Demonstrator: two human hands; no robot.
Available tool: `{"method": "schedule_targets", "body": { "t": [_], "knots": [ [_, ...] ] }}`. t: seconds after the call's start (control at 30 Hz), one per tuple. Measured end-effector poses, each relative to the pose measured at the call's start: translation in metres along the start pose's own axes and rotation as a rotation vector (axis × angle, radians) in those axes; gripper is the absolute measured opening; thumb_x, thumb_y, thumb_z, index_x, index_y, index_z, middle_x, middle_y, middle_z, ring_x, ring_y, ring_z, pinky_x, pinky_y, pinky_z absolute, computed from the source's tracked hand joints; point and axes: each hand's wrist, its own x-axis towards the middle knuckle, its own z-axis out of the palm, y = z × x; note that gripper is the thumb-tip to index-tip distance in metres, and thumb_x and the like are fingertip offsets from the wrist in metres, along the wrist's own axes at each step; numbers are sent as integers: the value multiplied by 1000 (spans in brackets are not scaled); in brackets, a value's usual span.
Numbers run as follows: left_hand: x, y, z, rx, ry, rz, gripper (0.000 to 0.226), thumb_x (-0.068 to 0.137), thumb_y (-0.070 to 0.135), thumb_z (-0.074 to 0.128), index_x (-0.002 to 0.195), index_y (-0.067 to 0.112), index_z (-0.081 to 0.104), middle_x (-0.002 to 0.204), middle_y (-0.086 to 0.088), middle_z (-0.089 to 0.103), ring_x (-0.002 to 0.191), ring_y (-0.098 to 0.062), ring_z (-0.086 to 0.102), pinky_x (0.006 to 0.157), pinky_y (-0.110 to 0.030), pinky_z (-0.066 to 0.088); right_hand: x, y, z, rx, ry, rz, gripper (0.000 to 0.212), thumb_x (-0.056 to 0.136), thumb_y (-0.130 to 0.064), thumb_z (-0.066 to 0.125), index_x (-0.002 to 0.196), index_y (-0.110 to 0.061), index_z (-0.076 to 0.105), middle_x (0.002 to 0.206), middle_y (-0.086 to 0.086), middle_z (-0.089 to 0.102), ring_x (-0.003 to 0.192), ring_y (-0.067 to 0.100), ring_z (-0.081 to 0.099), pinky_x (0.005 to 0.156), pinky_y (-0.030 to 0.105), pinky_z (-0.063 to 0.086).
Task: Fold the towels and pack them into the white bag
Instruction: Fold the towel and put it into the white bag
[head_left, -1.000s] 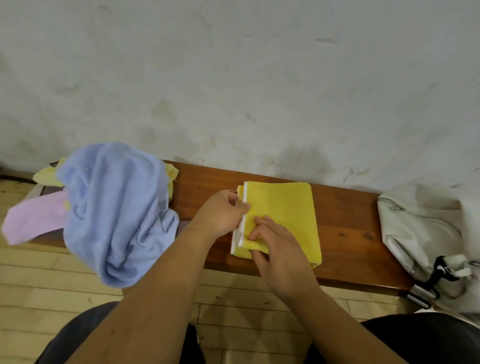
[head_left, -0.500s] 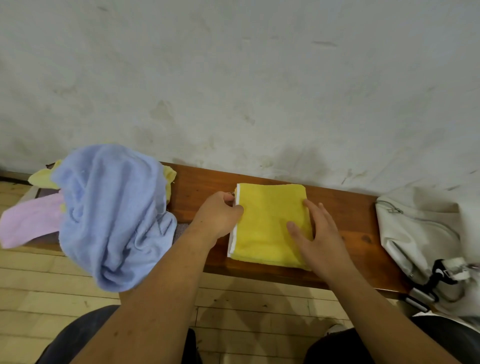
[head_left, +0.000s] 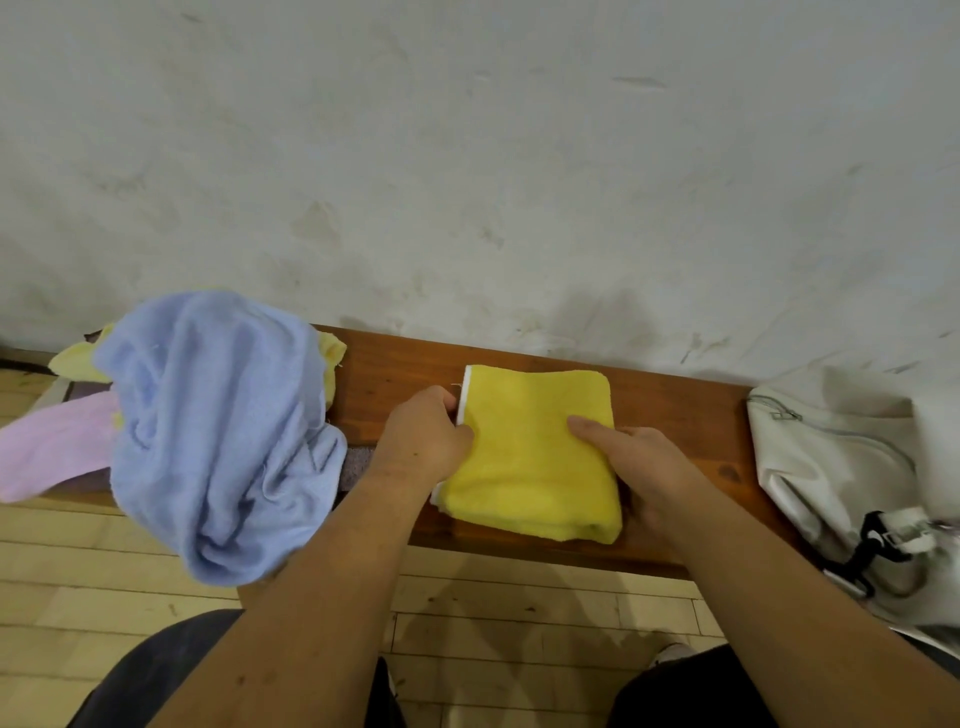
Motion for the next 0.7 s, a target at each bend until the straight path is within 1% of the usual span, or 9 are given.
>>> {"method": "schedule_targets", "body": {
  "t": [0.1,0.17,0.23,0.3,0.37,0.47,0.53,0.6,0.7],
  "knots": [
    [-4,-1,0,28,-27,22,29,96,31,64,122,19,57,108,3,63,86,-10,55,60,-15,37,-8,-2,-1,34,-63,-23,39,88,-29,77,121,-10,66,111,9,75,101,34,72,95,59,55],
    [-9,1,-1,-6,-48,26,38,97,34,64,130,20,54,115,3,63,89,-8,55,63,-16,39,-15,-1,-6,70,-89,-62,33,92,-27,72,122,-14,65,111,8,76,100,34,72,93,59,55],
    [-14,8,-2,-79,-54,15,48,99,39,61,141,21,47,124,5,60,98,-8,53,76,-20,41,-26,0,-13,89,-107,-117,30,95,-26,69,124,-19,64,111,5,76,101,31,73,92,55,57],
    [-22,18,0,-232,-66,-9,53,98,46,59,145,26,44,123,12,55,106,-8,51,89,-26,43,-41,0,-22,108,-124,-178,27,96,-25,66,123,-24,65,108,-1,77,99,26,74,86,50,59],
    [-30,29,7,-449,-138,-46,63,92,58,61,145,29,44,127,16,54,114,-8,55,101,-33,46,-55,0,-34,126,-135,-212,27,97,-26,66,123,-28,65,106,-5,78,96,22,75,84,46,60],
    [-42,44,25,-709,-329,-143,86,75,75,68,145,32,45,130,14,63,117,-12,62,107,-43,47,-78,2,-56,183,-152,-219,31,97,-25,66,127,-27,64,110,-3,77,99,24,75,89,51,59],
    [-53,56,36,-827,-496,-195,80,74,73,70,141,33,51,127,9,69,115,-18,68,104,-47,49,-93,3,-72,249,-159,-214,30,97,-22,65,127,-24,65,112,0,77,100,26,75,88,49,59],
    [-65,71,48,-895,-594,-193,70,81,66,70,139,32,55,128,2,69,116,-24,68,105,-49,48,-107,7,-92,317,-158,-204,28,97,-18,64,124,-21,66,112,3,77,99,27,75,86,47,59],
    [-86,102,64,-975,-511,-135,48,93,42,66,138,27,57,121,-2,73,110,-26,71,99,-47,52,-122,17,-127,381,-115,-178,30,95,-17,65,125,-17,66,111,8,77,100,31,75,90,50,57]
  ]
}}
